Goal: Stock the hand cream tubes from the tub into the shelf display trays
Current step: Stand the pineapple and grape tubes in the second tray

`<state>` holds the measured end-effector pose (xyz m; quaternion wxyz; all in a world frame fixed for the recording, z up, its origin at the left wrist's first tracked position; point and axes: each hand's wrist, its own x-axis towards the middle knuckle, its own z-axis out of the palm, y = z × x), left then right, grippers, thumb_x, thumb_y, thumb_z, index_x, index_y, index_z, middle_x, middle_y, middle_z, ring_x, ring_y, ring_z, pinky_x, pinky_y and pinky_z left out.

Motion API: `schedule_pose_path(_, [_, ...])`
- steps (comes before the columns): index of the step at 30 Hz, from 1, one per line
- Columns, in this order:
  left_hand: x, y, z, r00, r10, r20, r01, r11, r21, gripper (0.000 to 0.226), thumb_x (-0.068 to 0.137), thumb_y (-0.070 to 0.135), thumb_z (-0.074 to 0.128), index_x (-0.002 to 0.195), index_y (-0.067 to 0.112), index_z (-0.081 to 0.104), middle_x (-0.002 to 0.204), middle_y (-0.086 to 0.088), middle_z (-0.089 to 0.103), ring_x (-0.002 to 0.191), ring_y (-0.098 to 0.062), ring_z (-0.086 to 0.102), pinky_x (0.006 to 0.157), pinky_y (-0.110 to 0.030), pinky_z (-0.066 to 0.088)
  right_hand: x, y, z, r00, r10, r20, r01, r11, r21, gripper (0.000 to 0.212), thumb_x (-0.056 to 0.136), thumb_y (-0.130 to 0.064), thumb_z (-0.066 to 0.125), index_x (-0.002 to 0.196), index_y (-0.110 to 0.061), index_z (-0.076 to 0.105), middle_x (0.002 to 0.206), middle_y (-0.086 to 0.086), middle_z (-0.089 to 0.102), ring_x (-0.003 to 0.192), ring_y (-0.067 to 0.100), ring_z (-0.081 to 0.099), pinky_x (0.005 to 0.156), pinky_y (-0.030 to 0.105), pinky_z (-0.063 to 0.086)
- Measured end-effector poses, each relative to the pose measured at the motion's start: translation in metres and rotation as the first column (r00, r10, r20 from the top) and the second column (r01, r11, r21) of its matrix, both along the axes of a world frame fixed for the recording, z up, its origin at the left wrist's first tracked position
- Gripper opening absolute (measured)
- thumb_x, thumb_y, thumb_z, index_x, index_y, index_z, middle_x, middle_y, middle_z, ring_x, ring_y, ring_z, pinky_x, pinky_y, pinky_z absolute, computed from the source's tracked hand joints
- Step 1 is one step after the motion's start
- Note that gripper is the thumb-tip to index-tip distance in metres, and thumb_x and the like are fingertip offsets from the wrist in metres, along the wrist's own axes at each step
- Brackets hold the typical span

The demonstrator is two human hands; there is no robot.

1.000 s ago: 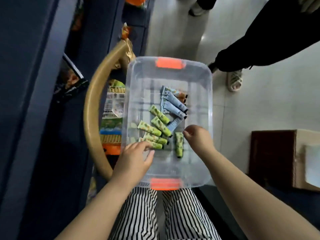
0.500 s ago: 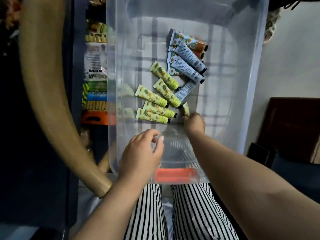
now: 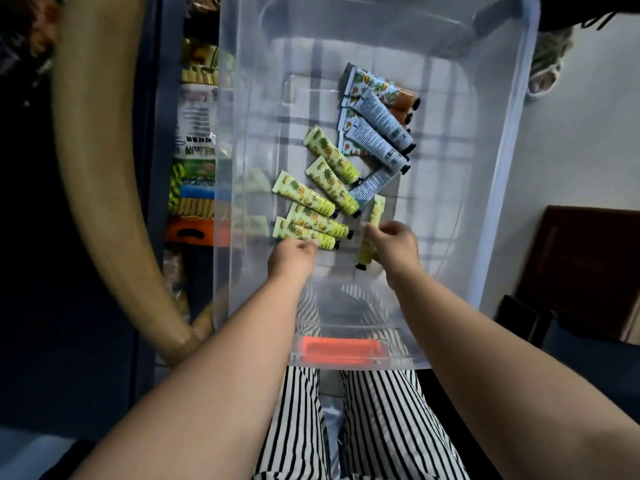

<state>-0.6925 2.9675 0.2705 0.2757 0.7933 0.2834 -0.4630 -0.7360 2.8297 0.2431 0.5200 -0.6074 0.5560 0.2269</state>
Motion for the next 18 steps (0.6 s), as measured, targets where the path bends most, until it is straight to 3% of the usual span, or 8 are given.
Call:
schedule_pose_path(2, [0.001, -0.002, -0.016, 0.936, 0.344, -0.071, -0.344, 0.939, 0.011, 0.043, 0.089, 0.036, 0.057, 0.110, -0.001, 0.059, 0.113, -0.020, 0.063, 0.097, -0.034, 0.062, 0.080, -0.040, 0.050, 0.005, -0.003, 0.007, 0.995, -0.093, 0.044, 0.089, 0.993, 0.071, 0.033, 0.080, -0.034, 0.069, 0.097, -0.012, 0.051, 0.085, 0.004, 0.053, 0.070, 0.016, 0.051, 0.060, 0.029, 0.048])
schedule_pose_path(3, [0.001, -0.003, -0.023, 0.875, 0.472, -0.109, -0.472, 0.881, 0.028, 0.046, 0.087, 0.039, 0.058, 0.111, 0.000, 0.057, 0.110, -0.019, 0.064, 0.090, -0.030, 0.063, 0.078, -0.038, 0.051, 0.007, -0.004, 0.011, 0.990, -0.135, 0.050, 0.128, 0.985, 0.113, 0.035, 0.080, -0.033, 0.069, 0.102, -0.012, 0.051, 0.086, 0.005, 0.052, 0.067, 0.014, 0.050, 0.055, 0.025, 0.046])
schedule_pose_path(6, [0.003, -0.006, -0.040, 0.709, 0.681, -0.184, -0.688, 0.725, 0.030, 0.033, 0.086, 0.040, 0.058, 0.093, 0.008, 0.053, 0.080, -0.004, 0.054, 0.064, -0.014, 0.048, 0.056, -0.025, 0.046, 0.009, -0.006, 0.019, 0.982, -0.176, 0.067, 0.161, 0.969, 0.189, 0.027, 0.083, -0.029, 0.066, 0.097, -0.013, 0.051, 0.074, 0.001, 0.051, 0.054, 0.010, 0.044, 0.046, 0.020, 0.038])
schedule_pose_path(9, [0.004, -0.010, -0.054, 0.616, 0.766, -0.183, -0.779, 0.628, 0.006, 0.023, 0.086, 0.030, 0.062, 0.077, 0.014, 0.049, 0.073, 0.000, 0.051, 0.059, -0.010, 0.045, 0.046, -0.018, 0.043, 0.007, -0.007, 0.022, 0.980, -0.187, 0.062, 0.169, 0.961, 0.220, 0.025, 0.084, -0.026, 0.065, 0.097, -0.014, 0.048, 0.062, -0.003, 0.047, 0.043, 0.007, 0.038, 0.039, 0.017, 0.032])
schedule_pose_path(12, [0.000, -0.015, -0.061, 0.567, 0.809, -0.153, -0.821, 0.570, -0.028, 0.024, 0.080, 0.027, 0.069, 0.074, 0.015, 0.050, 0.076, 0.001, 0.056, 0.064, -0.010, 0.051, 0.054, -0.020, 0.045, 0.007, -0.007, 0.025, 0.978, -0.194, 0.070, 0.173, 0.957, 0.234, 0.025, 0.085, -0.025, 0.065, 0.103, -0.016, 0.050, 0.071, -0.002, 0.053, 0.055, 0.009, 0.047, 0.046, 0.020, 0.039])
schedule_pose_path(14, [-0.002, -0.015, -0.062, 0.589, 0.807, -0.043, -0.808, 0.587, -0.041, 0.029, 0.075, 0.027, 0.074, 0.076, 0.014, 0.049, 0.090, -0.005, 0.064, 0.079, -0.019, 0.061, 0.070, -0.030, 0.054, 0.009, -0.006, 0.030, 0.977, -0.193, 0.091, 0.167, 0.956, 0.241, 0.013, 0.086, -0.021, 0.064, 0.084, -0.020, 0.051, 0.070, 0.000, 0.051, 0.056, 0.011, 0.046, 0.048, 0.021, 0.037])
schedule_pose_path(16, [-0.004, -0.013, -0.063, 0.639, 0.767, 0.058, -0.763, 0.642, -0.074, 0.032, 0.072, 0.024, 0.077, 0.077, 0.015, 0.047, 0.104, -0.015, 0.066, 0.095, -0.028, 0.064, 0.085, -0.041, 0.053, 0.010, -0.006, 0.036, 0.970, -0.201, 0.133, 0.158, 0.948, 0.276, 0.017, 0.087, -0.019, 0.062, 0.078, -0.020, 0.048, 0.063, 0.002, 0.044, 0.048, 0.012, 0.040, 0.046, 0.022, 0.035])
schedule_pose_path(18, [-0.004, -0.013, -0.052, 0.665, 0.744, 0.057, -0.730, 0.665, -0.156, 0.029, 0.073, 0.021, 0.077, 0.078, 0.015, 0.049, 0.104, -0.018, 0.066, 0.095, -0.033, 0.065, 0.077, -0.040, 0.055, 0.015, -0.006, 0.045, 0.967, -0.199, 0.158, 0.150, 0.950, 0.275, 0.014, 0.086, -0.021, 0.063, 0.080, -0.018, 0.051, 0.067, 0.002, 0.048, 0.052, 0.014, 0.046, 0.053, 0.029, 0.042])
